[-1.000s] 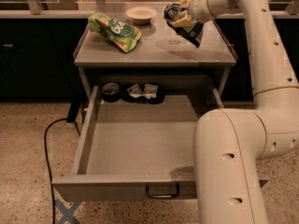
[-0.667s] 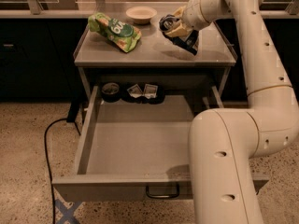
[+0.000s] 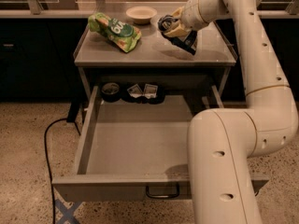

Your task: Pick blue chip bag from top drawer and place on counter

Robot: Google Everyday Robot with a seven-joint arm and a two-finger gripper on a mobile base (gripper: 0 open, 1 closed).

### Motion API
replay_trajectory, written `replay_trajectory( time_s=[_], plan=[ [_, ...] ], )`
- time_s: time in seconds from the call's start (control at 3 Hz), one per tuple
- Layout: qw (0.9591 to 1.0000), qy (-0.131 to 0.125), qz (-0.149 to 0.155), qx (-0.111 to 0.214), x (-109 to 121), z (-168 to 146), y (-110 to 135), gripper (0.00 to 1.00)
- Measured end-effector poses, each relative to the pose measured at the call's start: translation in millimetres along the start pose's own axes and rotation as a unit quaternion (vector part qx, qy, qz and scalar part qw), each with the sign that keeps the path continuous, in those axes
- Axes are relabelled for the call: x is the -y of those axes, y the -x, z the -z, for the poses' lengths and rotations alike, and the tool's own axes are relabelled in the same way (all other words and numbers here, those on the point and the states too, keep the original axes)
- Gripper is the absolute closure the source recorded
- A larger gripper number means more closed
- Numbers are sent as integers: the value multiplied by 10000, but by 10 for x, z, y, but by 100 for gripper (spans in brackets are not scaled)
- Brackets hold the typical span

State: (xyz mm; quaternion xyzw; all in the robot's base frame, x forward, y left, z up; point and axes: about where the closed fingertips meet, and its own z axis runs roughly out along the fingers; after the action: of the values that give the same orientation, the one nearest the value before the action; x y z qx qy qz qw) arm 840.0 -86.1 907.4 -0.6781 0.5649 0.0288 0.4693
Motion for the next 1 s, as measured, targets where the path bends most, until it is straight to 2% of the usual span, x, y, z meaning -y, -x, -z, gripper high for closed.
replay_trajectory(
  time_s=[0.33, 0.67, 1.0],
  plan=[
    [9991, -287, 304, -108, 145, -95, -73, 100],
    [9958, -559, 663, -299, 290, -221, -165, 100],
    [9940, -606, 724, -548, 291, -336, -385, 100]
  ],
)
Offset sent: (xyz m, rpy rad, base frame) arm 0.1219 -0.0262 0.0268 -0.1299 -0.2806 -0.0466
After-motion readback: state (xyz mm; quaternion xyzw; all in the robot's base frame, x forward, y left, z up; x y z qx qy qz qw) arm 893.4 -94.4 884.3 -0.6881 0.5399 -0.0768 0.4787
